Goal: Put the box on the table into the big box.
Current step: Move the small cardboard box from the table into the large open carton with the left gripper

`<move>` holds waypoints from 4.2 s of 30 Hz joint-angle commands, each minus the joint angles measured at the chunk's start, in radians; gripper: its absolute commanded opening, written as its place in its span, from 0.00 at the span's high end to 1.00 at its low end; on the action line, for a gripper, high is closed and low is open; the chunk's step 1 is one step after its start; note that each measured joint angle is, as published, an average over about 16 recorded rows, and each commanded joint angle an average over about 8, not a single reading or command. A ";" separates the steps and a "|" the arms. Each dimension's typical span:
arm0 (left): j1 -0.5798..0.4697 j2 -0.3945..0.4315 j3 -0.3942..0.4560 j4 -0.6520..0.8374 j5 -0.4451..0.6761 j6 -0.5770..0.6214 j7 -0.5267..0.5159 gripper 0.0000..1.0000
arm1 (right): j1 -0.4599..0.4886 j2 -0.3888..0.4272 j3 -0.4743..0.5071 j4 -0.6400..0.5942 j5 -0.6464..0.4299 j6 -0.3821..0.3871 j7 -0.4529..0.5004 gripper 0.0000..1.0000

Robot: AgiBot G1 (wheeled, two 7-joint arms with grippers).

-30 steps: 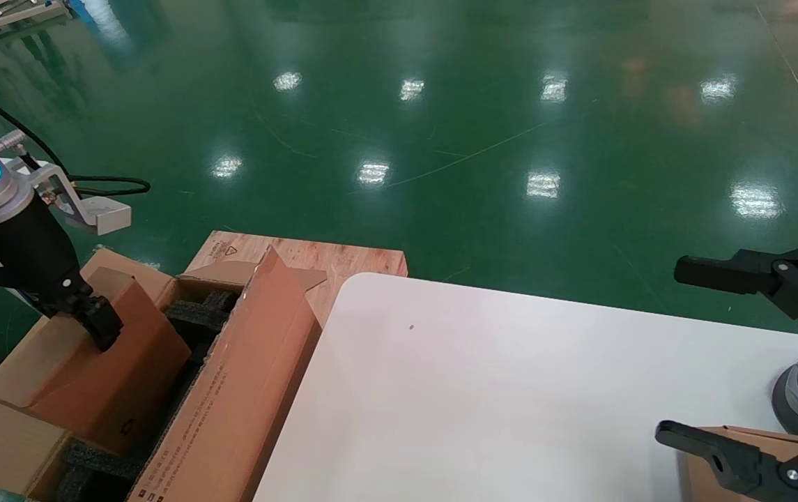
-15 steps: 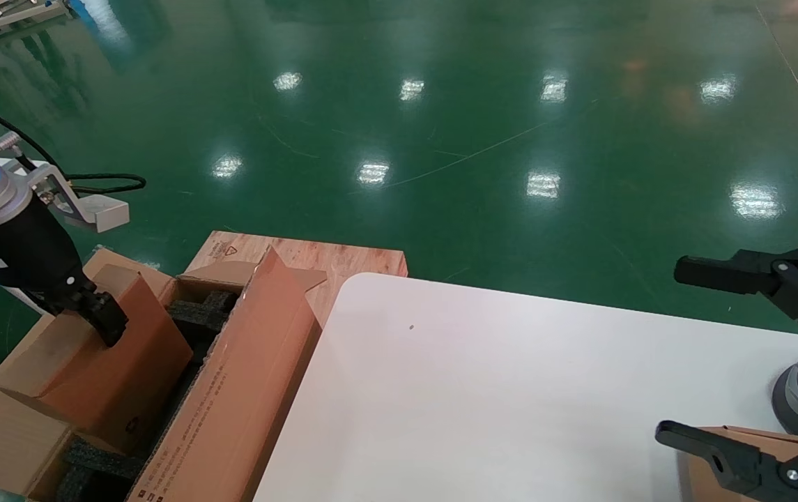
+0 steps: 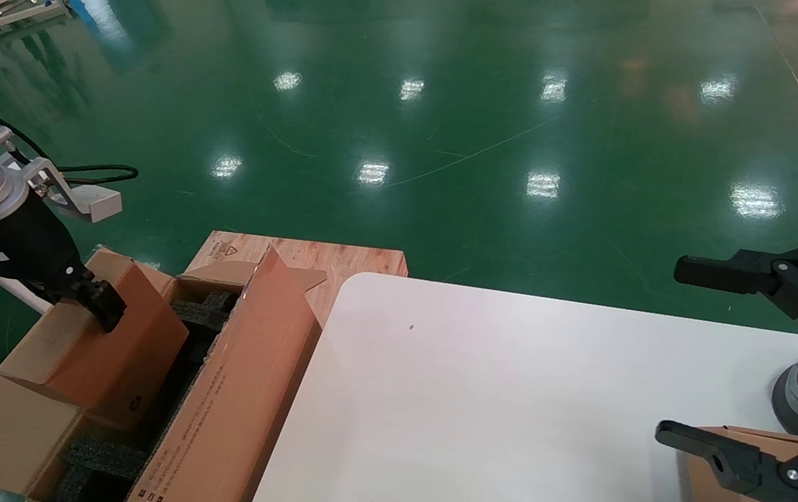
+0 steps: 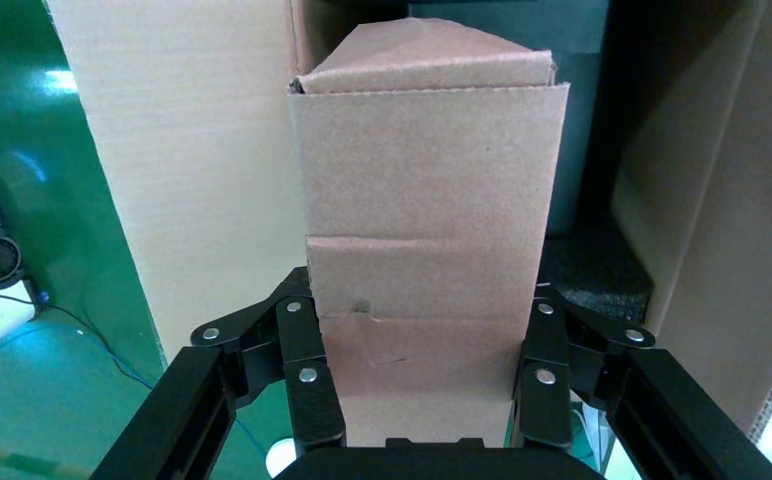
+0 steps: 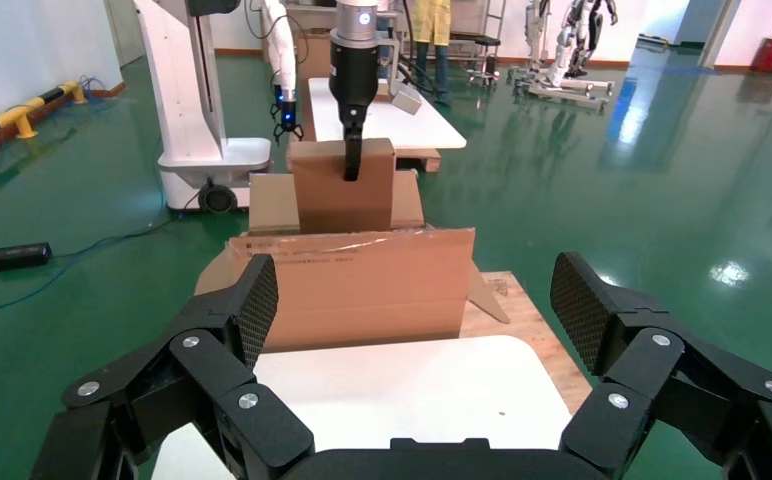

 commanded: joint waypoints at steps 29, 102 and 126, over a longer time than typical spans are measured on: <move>0.113 0.016 -0.001 0.095 0.007 -0.127 -0.025 1.00 | 0.000 0.000 0.000 0.000 0.000 0.000 0.000 0.00; 0.340 0.116 -0.002 0.114 0.009 -0.429 -0.076 0.00 | 0.000 0.000 0.000 0.000 0.000 0.000 0.000 0.00; 0.338 0.115 -0.004 0.110 0.007 -0.431 -0.069 0.00 | 0.000 0.000 0.000 0.000 0.000 0.000 0.000 0.00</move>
